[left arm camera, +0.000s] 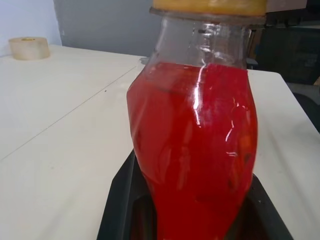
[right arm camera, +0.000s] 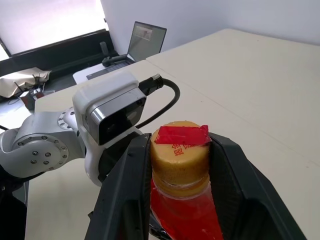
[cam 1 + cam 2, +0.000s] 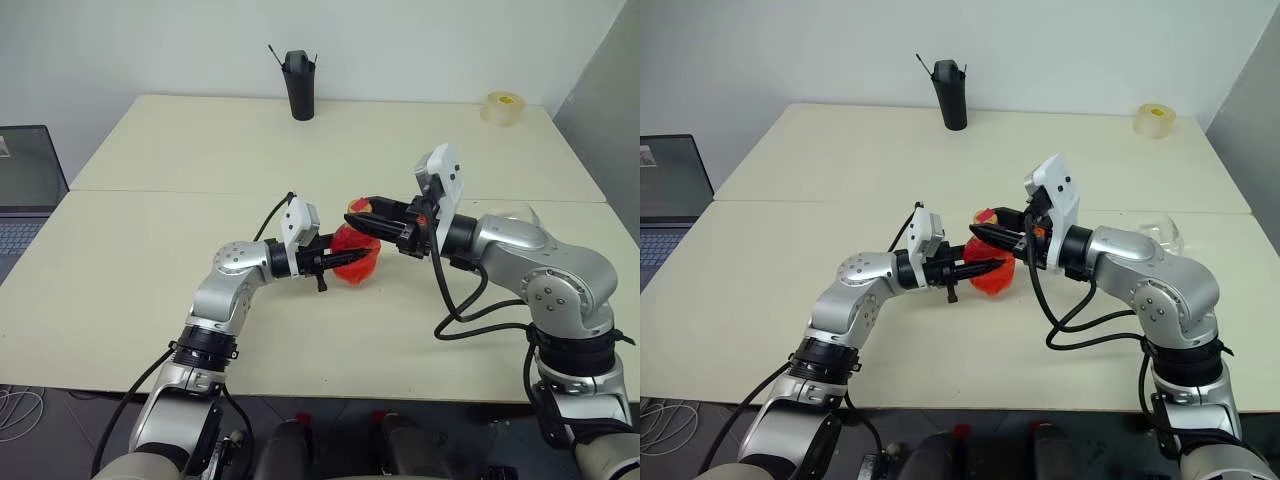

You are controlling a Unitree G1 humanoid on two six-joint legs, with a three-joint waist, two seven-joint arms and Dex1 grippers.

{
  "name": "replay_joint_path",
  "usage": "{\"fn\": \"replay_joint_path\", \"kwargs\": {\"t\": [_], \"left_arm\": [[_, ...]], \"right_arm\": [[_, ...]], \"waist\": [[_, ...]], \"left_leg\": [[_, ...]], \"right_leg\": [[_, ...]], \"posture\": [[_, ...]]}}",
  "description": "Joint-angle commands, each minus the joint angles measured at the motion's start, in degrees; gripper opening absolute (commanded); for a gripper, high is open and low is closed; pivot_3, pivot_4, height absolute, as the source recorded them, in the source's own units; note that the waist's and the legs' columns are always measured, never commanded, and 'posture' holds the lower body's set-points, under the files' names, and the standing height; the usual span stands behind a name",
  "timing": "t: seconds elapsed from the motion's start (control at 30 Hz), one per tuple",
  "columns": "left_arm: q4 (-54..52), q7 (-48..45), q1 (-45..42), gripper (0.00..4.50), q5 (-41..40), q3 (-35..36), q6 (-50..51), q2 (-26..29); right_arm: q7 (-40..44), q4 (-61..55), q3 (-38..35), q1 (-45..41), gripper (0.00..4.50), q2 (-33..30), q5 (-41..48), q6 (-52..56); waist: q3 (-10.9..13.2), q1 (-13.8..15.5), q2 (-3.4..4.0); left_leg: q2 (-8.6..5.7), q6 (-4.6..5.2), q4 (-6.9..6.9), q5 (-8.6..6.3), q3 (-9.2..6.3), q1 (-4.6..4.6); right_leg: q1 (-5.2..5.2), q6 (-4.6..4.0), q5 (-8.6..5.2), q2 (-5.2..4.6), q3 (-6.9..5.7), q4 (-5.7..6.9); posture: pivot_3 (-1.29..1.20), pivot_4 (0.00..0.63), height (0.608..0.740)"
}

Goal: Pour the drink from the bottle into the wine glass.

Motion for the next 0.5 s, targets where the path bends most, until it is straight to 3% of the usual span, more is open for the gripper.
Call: {"fn": "replay_joint_path", "kwargs": {"t": [0.03, 0.27, 0.5], "left_arm": [[-3.4, 0.0, -0.4, 0.84, -0.8, 0.8, -0.9, 0.3], [-3.5, -0.2, -0.4, 0.84, -0.8, 0.7, -0.7, 0.4], [-2.8, -0.8, -1.2, 0.79, -0.8, 0.3, -0.7, 0.3]], "right_arm": [[0.7, -0.8, -1.4, -1.7, 1.28, -0.1, 0.2, -1.4], [9.5, -2.5, -4.5, -2.3, 1.28, -3.3, 6.8, -1.5], [22.2, 2.0, -1.3, -4.8, 1.22, -11.1, 2.7, -6.2]], "waist": [[0.0, 0.0, 0.00], [0.0, 0.0, 0.00], [0.0, -0.1, 0.00]], "left_leg": [[0.00, 0.00, 0.00, 0.00, 0.00, 0.00], [-0.01, 0.01, 0.00, 0.00, -0.01, -0.01], [0.00, 0.02, 0.00, -0.01, 0.04, 0.02]], "right_leg": [[0.00, 0.00, 0.00, 0.00, 0.00, 0.00], [0.00, 0.00, 0.00, 0.00, 0.00, 0.00], [0.00, 0.00, 0.00, 0.03, -0.02, -0.01]], "posture": [[0.00, 0.150, 0.740], [0.00, 0.150, 0.740], [0.00, 0.150, 0.740]]}}
